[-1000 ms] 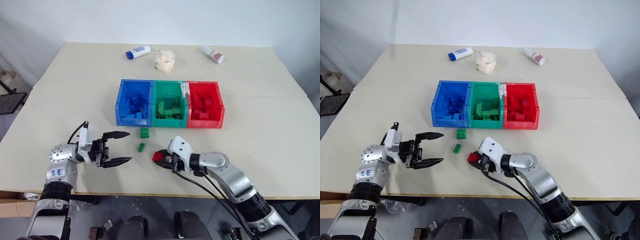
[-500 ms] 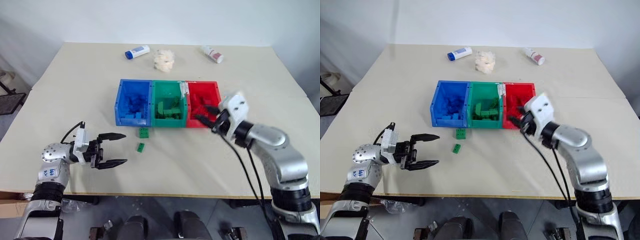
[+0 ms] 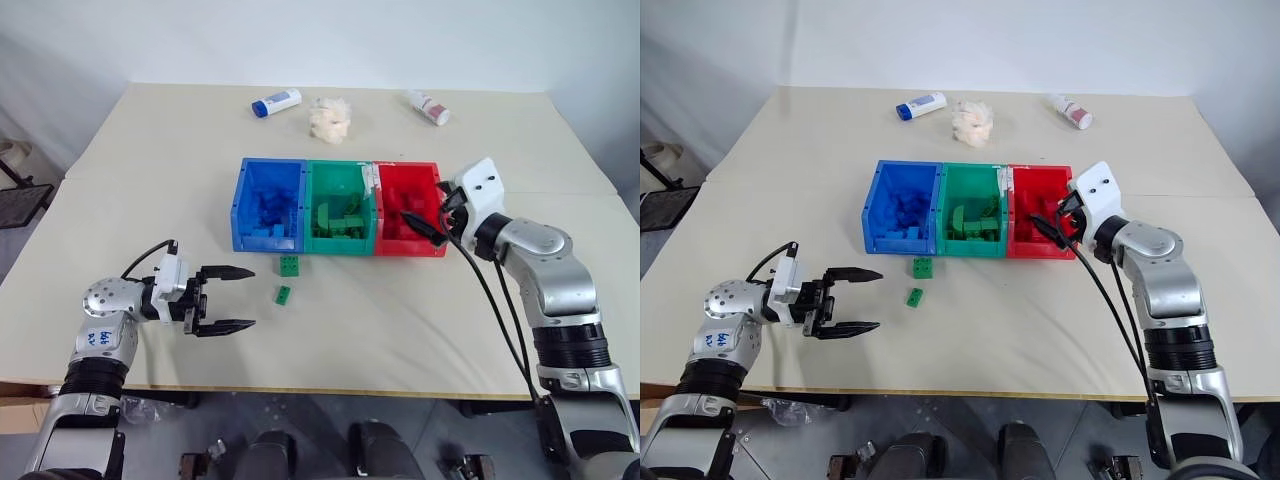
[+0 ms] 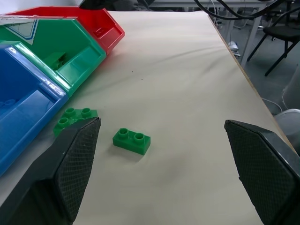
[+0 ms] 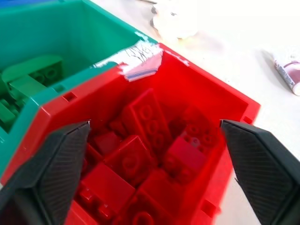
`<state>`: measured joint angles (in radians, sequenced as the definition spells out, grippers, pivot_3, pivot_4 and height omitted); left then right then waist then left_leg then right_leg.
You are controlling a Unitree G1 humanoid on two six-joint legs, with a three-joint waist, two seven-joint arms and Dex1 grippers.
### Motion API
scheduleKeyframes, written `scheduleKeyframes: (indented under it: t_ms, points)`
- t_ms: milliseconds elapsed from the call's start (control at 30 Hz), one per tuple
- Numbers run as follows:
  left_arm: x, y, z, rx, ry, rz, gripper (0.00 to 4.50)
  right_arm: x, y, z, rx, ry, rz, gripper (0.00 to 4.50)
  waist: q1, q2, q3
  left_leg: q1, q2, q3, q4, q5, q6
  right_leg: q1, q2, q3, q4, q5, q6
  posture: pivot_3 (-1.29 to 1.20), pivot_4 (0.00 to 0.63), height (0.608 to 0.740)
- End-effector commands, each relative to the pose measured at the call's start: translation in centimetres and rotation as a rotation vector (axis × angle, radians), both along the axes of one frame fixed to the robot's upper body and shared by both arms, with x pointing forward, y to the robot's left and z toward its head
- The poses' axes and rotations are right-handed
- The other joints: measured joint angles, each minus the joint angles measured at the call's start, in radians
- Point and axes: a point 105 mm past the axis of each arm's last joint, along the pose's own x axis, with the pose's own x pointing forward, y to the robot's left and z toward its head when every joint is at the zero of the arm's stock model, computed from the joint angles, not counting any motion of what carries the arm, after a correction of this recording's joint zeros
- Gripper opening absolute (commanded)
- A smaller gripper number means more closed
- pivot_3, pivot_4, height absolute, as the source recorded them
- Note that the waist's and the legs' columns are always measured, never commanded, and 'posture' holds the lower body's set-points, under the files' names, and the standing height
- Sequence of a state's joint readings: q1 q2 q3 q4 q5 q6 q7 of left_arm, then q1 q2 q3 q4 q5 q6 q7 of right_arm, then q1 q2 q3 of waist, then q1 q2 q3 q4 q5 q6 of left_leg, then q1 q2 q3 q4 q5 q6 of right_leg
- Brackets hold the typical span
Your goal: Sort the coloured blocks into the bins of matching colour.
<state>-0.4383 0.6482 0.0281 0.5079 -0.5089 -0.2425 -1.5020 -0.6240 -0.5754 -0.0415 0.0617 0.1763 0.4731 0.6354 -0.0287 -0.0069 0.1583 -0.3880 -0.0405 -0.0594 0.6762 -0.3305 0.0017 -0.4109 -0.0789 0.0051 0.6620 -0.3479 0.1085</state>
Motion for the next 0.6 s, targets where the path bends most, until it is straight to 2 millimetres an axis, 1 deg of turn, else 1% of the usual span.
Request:
scheduleKeyframes:
  t_ms: [33,133,233,300,367,433,467,600]
  points:
    - [-0.7,0.0,0.2,0.017,-0.017,-0.073,4.50,-0.8,0.1,1.5,-0.029,-0.061,0.028,4.46,0.000,0.000,0.000,0.000,0.000,0.000,0.000,0.000,0.000,0.000,0.000,0.000,0.000,0.000,0.000,0.00,0.150,0.740]
    - [-0.6,-0.1,0.3,0.009,-0.017,-0.070,4.50,-1.9,0.2,1.3,-0.039,-0.053,0.060,4.46,0.000,0.000,0.000,0.000,0.000,0.000,0.000,0.000,0.000,0.000,0.000,0.000,0.000,0.000,0.000,0.00,0.150,0.740]
    - [-0.3,-0.2,0.3,0.002,-0.022,-0.057,4.50,-4.3,0.4,0.5,-0.053,-0.028,0.140,4.46,0.002,0.000,0.000,0.000,0.000,0.000,0.000,0.000,0.000,0.000,0.000,0.000,0.000,0.000,0.000,0.00,0.150,0.740]
    - [-0.1,0.0,0.5,-0.003,-0.032,-0.037,4.50,-5.9,0.1,-0.4,-0.067,0.015,0.184,4.46,0.005,0.000,0.000,-0.001,0.000,0.000,0.000,0.000,0.000,0.000,0.000,0.000,0.000,0.000,0.000,0.00,0.150,0.740]
    - [0.1,0.3,0.5,-0.003,-0.040,-0.009,4.50,-8.2,-0.3,-1.6,-0.084,0.092,0.254,4.46,0.011,0.000,0.000,-0.001,0.000,0.000,0.001,0.000,0.001,0.001,0.000,0.000,-0.001,0.000,0.000,0.00,0.150,0.740]
    - [0.0,0.9,0.4,-0.003,-0.043,0.022,4.50,-10.7,-1.2,-3.0,-0.113,0.200,0.303,4.46,0.016,0.000,0.000,-0.001,0.000,-0.001,0.001,-0.001,0.001,0.001,0.000,0.000,-0.001,0.000,0.000,0.00,0.150,0.740]
    - [0.0,1.3,0.4,0.000,-0.046,0.039,4.50,-11.6,-1.7,-3.4,-0.127,0.236,0.314,4.46,0.020,0.000,0.000,-0.001,0.000,0.000,0.001,-0.001,0.001,0.001,0.000,0.000,-0.002,0.000,0.000,0.00,0.150,0.740]
    - [-0.1,2.8,0.4,0.007,-0.059,0.118,4.50,-13.5,-3.2,-3.9,-0.165,0.287,0.350,4.46,0.013,0.000,0.000,0.000,0.001,0.002,0.001,-0.001,0.002,0.003,0.000,0.000,-0.004,0.000,0.000,0.00,0.150,0.740]
